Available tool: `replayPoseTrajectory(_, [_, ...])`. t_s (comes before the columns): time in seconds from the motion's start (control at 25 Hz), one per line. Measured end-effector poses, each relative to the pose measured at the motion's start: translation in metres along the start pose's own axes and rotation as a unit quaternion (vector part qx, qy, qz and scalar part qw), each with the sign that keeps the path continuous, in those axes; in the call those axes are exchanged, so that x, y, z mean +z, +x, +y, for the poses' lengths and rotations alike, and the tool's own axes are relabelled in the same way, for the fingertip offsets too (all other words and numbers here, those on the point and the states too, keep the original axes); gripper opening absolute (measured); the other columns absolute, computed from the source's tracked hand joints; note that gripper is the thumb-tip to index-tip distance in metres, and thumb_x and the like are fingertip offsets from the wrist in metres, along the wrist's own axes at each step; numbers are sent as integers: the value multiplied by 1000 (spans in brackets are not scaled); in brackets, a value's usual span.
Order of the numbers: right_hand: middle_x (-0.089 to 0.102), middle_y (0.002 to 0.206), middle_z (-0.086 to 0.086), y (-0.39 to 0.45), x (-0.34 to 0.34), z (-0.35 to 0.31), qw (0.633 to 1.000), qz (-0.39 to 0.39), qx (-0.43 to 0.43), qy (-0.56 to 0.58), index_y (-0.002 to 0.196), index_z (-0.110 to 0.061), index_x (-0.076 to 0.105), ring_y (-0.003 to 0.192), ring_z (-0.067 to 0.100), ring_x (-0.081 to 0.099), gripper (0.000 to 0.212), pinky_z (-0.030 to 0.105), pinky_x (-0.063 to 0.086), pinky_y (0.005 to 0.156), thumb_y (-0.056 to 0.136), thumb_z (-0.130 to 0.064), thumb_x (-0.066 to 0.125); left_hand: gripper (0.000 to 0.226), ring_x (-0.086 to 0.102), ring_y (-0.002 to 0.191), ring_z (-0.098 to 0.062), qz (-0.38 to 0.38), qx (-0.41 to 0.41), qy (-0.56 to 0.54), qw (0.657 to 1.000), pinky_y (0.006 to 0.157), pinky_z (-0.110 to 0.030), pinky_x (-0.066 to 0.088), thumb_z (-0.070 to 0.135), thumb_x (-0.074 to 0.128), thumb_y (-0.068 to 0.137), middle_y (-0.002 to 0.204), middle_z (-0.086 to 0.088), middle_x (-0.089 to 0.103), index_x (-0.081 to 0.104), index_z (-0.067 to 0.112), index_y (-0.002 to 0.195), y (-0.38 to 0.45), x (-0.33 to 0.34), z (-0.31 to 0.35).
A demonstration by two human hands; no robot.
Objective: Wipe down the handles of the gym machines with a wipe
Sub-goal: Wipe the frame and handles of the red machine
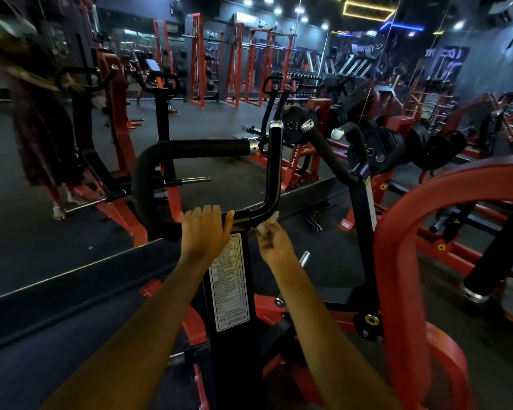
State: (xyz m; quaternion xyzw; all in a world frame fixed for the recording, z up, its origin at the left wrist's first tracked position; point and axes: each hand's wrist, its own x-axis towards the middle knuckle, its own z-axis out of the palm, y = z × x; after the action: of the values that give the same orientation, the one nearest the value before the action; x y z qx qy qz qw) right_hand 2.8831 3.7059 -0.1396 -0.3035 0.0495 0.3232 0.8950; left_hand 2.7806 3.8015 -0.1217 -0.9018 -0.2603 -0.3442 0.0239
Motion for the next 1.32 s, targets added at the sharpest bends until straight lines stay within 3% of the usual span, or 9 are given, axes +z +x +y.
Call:
replayPoseTrajectory(0.16, [50, 60, 4, 6, -6, 2, 999, -22, 24, -17, 81, -7, 57, 58, 14, 52, 22, 28, 55, 62, 96, -5, 41, 51, 49, 51, -20, 40, 7, 10, 999, 56, -32, 41, 43, 31, 96, 57, -5, 52, 56, 10, 67, 0, 5, -2])
replayPoseTrajectory(0.4, [45, 47, -1, 35, 2, -44, 994, -87, 11, -62, 77, -7, 54, 39, 8, 37, 27, 18, 43, 48, 95, 1, 36, 50, 49, 51, -19, 62, 16, 14, 998, 57, -32, 41, 42, 31, 96, 56, -5, 52, 55, 10, 66, 0, 9, -3])
replayPoseTrajectory(0.52, [59, 59, 2, 54, 16, -73, 988, -63, -11, -142, 85, -3, 61, 52, 11, 52, 17, 20, 49, 54, 93, 0, 46, 48, 49, 51, -19, 68, 12, 8, 998, 58, -32, 41, 42, 33, 96, 56, -4, 52, 55, 11, 66, 1, 11, -4])
replayPoseTrajectory(0.76, [40, 43, -1, 87, 75, -117, 954, -39, -57, -291, 75, -4, 52, 31, 5, 35, 26, 18, 42, 39, 92, 8, 35, 46, 34, 51, -12, 108, 18, 2, 994, 56, -28, 33, 41, 35, 95, 55, -2, 49, 53, 12, 63, 2, 14, -4])
replayPoseTrajectory(0.88, [48, 59, 4, 103, 98, -129, 948, -30, -70, -309, 75, -4, 50, 40, 5, 36, 24, 14, 33, 37, 92, 8, 38, 47, 37, 49, -13, 122, 21, 8, 992, 55, -27, 33, 42, 32, 93, 54, -2, 49, 54, 12, 63, 2, 14, -4])
replayPoseTrajectory(1.04, [51, 69, 4, 104, 132, -148, 943, -3, -112, -315, 80, -6, 51, 48, 8, 43, 15, 14, 35, 42, 90, 5, 47, 47, 48, 48, -17, 122, 23, 14, 992, 55, -28, 40, 42, 31, 92, 55, -2, 52, 56, 12, 64, 1, 14, -4])
replayPoseTrajectory(1.08, [50, 71, 4, 103, 140, -152, 921, 6, -151, -358, 77, -7, 50, 42, 7, 45, 16, 14, 36, 39, 90, 2, 48, 47, 48, 48, -16, 118, 21, 16, 993, 55, -28, 41, 42, 31, 91, 55, -2, 52, 56, 13, 64, 1, 14, -4])
replayPoseTrajectory(1.16, [56, 72, 7, 99, 151, -151, 829, 5, -264, -492, 72, -3, 57, 36, 3, 44, 19, 14, 36, 39, 90, -1, 51, 47, 46, 47, -16, 110, 16, 19, 994, 54, -29, 41, 43, 31, 92, 54, -1, 51, 54, 14, 63, 2, 13, -3])
replayPoseTrajectory(1.32, [67, 95, 11, 92, 137, -134, 618, -51, -452, -642, 104, 7, 66, 77, 11, 55, 24, -2, 36, 57, 90, 7, 47, 47, 38, 47, -13, 121, 15, 27, 992, 53, -28, 38, 42, 31, 91, 52, -1, 49, 53, 13, 62, 2, 12, -3])
